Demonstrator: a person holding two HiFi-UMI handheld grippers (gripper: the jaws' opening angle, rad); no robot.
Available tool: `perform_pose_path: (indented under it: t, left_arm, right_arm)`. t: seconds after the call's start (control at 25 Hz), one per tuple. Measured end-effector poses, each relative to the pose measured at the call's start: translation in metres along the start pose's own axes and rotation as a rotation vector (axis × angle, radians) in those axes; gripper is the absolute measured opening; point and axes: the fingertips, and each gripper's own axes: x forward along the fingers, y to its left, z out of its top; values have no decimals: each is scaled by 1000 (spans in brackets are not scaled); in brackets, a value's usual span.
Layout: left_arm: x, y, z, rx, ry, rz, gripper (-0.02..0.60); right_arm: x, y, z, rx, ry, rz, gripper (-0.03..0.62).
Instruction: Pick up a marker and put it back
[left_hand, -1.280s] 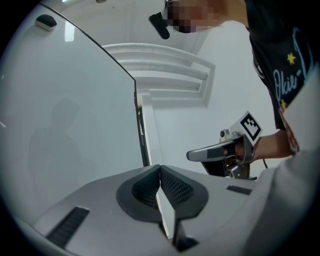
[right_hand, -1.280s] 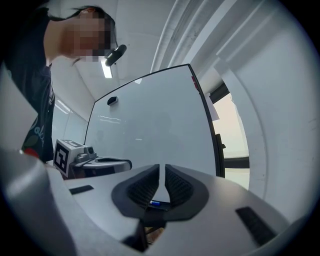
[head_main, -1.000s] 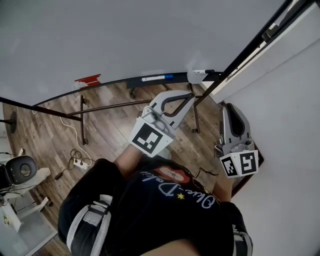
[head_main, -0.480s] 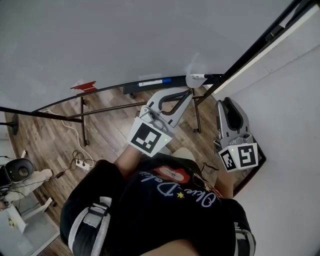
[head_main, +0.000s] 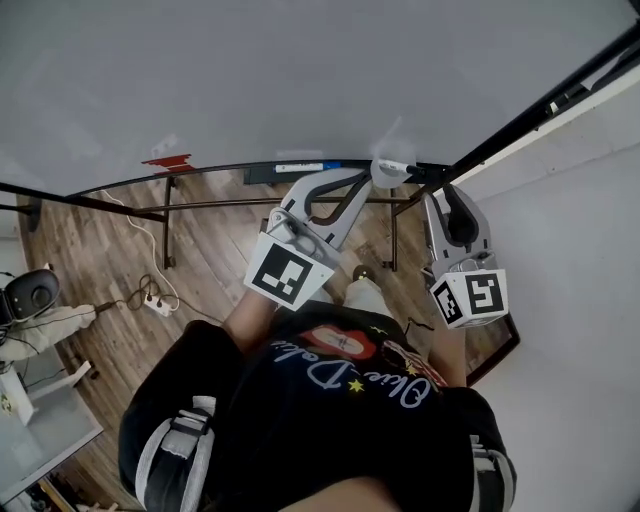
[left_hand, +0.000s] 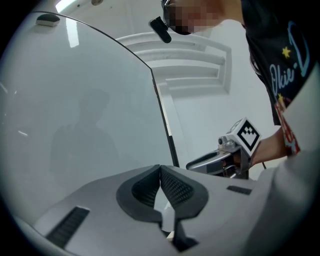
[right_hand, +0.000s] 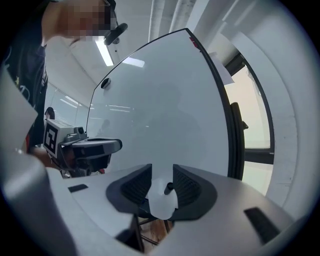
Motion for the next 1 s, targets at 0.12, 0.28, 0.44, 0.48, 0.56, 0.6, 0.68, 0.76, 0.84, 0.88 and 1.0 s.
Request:
perform_pose_path:
  t: [0.12,0.28,0.44,0.48,0.56,0.6,0.68,0.76,0.84,0.88,1.0]
  left_arm:
    - [7,6,0,12,11,39,3]
    - [10,11,-5,17,49,84,3]
    - [9,14,-7,34,73,112,3]
    - [9,14,-8,36,78,118,3]
    - [8,16,-8,30,79,134,3]
    - [7,17,-7,24,77,142,3]
    - [4,19,-7,14,79,155,3]
    - [2,21,-9,6,85,167,3]
    - [2,23,-9,5,86,177,3]
    - [2,24,-9,6,86,180,3]
    - [1,23,-10,5,88,186,3]
  right_arm:
    - [15,-8,-10,7,24,39,118]
    - [33,-11,-24,13,65,88,121]
    - [44,-11,-37,20,87,124,123]
    - [46,-12,-39,20,91,128,123]
    - [50,-13,-43,18,98,136,123]
    - [52,-13,-45,17,102,139,123]
    - [55,-12,-49,17,112,145,123]
    - [58,-12,-52,18,121,145,123]
    - [59,-12,-53,17,126,144,121]
    - [60,-13,-53,15,126,143,116]
    - [60,-14,-54,11,130,140,76]
